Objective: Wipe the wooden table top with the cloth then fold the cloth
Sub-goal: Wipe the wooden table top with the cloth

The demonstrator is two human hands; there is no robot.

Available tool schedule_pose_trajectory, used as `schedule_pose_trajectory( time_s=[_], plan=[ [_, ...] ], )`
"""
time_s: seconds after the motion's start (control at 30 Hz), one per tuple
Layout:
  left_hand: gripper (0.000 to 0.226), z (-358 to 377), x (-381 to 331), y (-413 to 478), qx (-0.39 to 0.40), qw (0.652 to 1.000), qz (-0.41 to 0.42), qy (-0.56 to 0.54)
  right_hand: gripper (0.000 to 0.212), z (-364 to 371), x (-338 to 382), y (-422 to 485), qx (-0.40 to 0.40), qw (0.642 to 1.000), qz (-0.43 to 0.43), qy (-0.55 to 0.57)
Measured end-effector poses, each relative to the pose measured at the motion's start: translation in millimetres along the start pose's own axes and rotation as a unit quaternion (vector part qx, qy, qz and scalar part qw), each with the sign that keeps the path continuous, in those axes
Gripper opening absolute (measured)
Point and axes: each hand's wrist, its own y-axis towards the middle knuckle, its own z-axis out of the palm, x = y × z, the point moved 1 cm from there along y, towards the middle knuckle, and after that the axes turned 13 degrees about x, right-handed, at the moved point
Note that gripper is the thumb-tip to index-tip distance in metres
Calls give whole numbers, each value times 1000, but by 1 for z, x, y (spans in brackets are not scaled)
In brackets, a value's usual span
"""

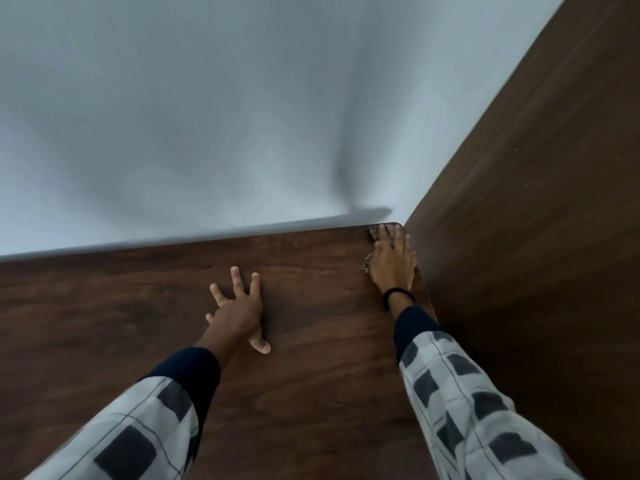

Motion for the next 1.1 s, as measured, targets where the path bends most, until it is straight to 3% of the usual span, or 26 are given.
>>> schedule_pose_trajectory(
  time_s=[0.13,0.3,0.37,0.47,0.53,0.73,0.87,0.97,1.03,1.1],
  plan=[
    [161,-1,-5,4,7,1000,-6,-2,52,33,-12,-67,-55,997,49,0],
    [162,-3,-2,5,-1,1000,-8,2,52,73,20,-95,3,984,-164,-71],
    [162,-1,1,4,-6,1000,0,12,52,52,9,-72,14,987,-136,-83],
    [162,0,-1,1,-8,1000,-6,12,50,30,-23,-66,-23,1000,5,-16],
    [162,-1,-5,2,-1,1000,-14,11,51,38,-27,-88,-51,998,36,-6],
    [161,-4,-6,-2,-2,999,-26,24,51,69,-5,-111,3,983,-162,-85],
    [159,-2,-3,-9,-4,1000,2,24,50,38,-31,-83,-11,999,-23,-40],
    [157,-2,-6,-11,-2,1000,7,26,51,46,-41,-115,-49,997,59,5],
    [156,-4,-7,-12,-3,1000,7,26,53,66,-31,-144,-46,998,29,-14],
    [157,-5,-6,-13,-2,1000,2,27,53,84,-18,-157,-21,997,-64,-47]
  ],
)
